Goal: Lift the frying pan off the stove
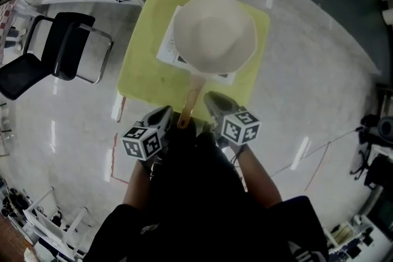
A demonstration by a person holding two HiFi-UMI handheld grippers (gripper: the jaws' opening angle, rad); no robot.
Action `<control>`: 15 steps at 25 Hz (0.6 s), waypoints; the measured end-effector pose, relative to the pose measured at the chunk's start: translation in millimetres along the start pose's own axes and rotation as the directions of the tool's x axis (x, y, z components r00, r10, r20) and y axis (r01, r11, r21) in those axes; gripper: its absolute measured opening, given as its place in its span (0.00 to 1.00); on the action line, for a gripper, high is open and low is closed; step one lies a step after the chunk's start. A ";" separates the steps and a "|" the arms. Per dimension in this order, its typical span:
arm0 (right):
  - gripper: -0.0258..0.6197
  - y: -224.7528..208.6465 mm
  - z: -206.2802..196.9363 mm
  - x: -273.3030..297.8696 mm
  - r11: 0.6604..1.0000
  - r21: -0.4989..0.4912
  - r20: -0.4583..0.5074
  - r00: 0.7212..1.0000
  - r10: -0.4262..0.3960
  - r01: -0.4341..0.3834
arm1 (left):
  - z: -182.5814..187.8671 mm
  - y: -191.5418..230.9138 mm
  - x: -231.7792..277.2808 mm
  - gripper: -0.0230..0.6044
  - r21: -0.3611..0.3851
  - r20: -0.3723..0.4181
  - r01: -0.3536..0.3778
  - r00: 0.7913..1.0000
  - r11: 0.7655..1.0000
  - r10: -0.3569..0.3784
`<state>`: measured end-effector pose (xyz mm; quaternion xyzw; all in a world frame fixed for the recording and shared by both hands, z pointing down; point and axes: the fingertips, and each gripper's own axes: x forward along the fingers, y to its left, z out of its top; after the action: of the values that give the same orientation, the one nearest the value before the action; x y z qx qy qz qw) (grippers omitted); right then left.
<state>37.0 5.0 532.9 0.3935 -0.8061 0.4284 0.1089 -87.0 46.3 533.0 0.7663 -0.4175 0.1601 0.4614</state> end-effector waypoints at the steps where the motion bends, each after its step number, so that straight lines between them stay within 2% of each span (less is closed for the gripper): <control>1: 0.21 -0.5 -0.9 2.9 1.000 0.021 -0.007 1.000 0.010 -0.009 | 0.0 0.6 0.3 0.11 -0.004 0.000 0.001 1.000 1.000 -0.001; 2: 0.28 -1.0 -2.0 5.5 0.999 0.042 -0.015 1.000 0.019 -0.019 | 0.2 1.0 0.5 0.11 -0.007 0.000 0.003 1.000 1.000 -0.003; 8: 0.31 -2.7 1.1 15.2 0.978 0.193 -0.004 0.996 0.085 -0.083 | 0.6 -1.5 0.7 0.11 -0.026 -0.016 0.038 0.999 0.999 -0.039; 15: 0.37 -6.0 0.3 28.8 0.956 0.267 -0.012 0.992 0.128 -0.120 | -5.9 3.3 -0.1 0.11 -0.054 -0.025 0.053 0.998 0.997 -0.054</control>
<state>22.2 -12.8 551.1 0.3470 -0.7627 0.5442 0.0398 -88.8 50.5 537.9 0.7623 -0.3948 0.1469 0.4913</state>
